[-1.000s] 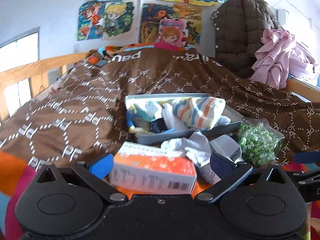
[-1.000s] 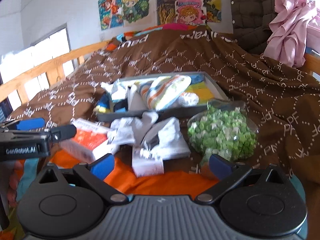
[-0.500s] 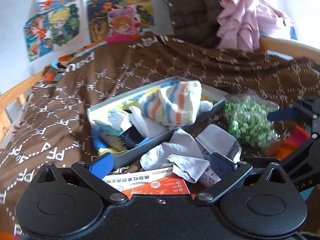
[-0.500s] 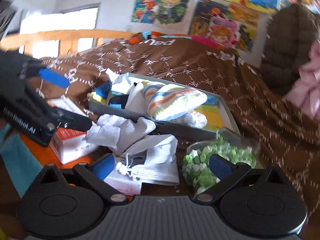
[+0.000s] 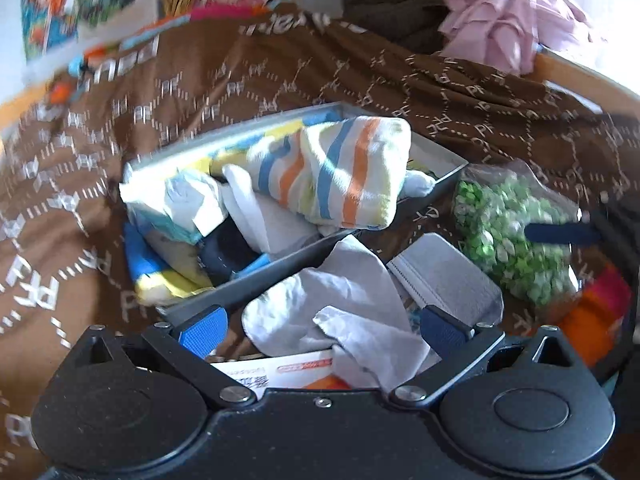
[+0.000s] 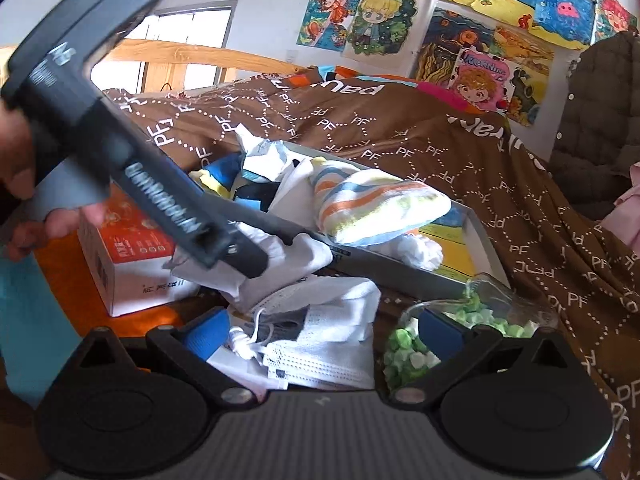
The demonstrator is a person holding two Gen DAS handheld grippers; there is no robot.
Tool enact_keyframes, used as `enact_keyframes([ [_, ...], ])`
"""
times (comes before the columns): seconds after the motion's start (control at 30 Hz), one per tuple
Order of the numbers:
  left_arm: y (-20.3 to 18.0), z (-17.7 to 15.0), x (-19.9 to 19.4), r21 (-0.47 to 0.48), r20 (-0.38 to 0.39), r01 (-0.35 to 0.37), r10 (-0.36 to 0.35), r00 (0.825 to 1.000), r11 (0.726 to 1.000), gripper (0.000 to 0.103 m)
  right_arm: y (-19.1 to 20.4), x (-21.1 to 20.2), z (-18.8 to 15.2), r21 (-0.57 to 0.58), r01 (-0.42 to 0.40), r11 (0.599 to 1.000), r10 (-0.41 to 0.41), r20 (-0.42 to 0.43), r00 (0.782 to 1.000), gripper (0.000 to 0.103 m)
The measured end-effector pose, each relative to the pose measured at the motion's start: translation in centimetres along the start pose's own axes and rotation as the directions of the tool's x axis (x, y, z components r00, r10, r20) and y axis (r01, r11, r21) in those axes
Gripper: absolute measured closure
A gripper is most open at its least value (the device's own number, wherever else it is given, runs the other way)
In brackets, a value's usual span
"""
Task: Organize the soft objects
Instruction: 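Grasp the white cloth with the left gripper while the right grasps the white face mask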
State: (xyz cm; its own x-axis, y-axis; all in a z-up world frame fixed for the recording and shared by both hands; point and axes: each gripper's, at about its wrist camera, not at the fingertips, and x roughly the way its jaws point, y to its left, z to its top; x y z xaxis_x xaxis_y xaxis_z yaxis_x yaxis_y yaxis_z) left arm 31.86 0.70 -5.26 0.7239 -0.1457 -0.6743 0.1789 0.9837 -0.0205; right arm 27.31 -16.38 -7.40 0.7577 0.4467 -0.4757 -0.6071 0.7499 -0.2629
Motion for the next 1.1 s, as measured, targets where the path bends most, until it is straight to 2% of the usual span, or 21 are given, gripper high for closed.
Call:
enact_keyframes([
  [0.1,0.6,0.4,1.4,-0.079,-0.034,0.007,-0.010,0.999,0.997,0.001,0.3,0.7,-0.1,-0.024,0.006,1.000,-0.006,0.001,1.000,0.001],
  [0.27,1.4,0.6,3.2,-0.155,-0.086,0.020,-0.033,0.996,0.988,0.001,0.1,1.1,-0.1,-0.024,-0.004,1.000,0.005,0.021,1.000,0.002],
  [0.4,1.6,0.4,3.5,-0.152,-0.078,0.050,-0.062,0.995,0.987,0.001,0.0,1.2,-0.1,-0.010,-0.021,1.000,0.021,0.016,1.000,0.008],
  [0.6,1.2,0.2,4.0,-0.111,-0.096,0.070,-0.081,0.992,0.991,0.008,-0.1,1.2,-0.2,0.011,-0.032,0.999,0.032,0.000,0.999,0.018],
  [0.97,1.2,-0.1,3.8,-0.097,-0.077,0.121,-0.129,0.989,0.988,0.018,-0.9,1.5,-0.3,0.083,-0.034,0.996,0.036,-0.024,0.999,0.024],
  [1.07,1.2,0.0,3.7,-0.096,-0.079,0.131,-0.139,0.987,0.987,0.024,-0.9,1.4,-0.3,0.089,-0.037,0.995,0.039,-0.024,0.999,0.029],
  [1.1,1.1,0.0,3.6,-0.096,-0.079,0.139,-0.146,0.986,0.986,0.029,-0.9,1.4,-0.3,0.088,-0.038,0.995,0.040,-0.024,0.999,0.031],
])
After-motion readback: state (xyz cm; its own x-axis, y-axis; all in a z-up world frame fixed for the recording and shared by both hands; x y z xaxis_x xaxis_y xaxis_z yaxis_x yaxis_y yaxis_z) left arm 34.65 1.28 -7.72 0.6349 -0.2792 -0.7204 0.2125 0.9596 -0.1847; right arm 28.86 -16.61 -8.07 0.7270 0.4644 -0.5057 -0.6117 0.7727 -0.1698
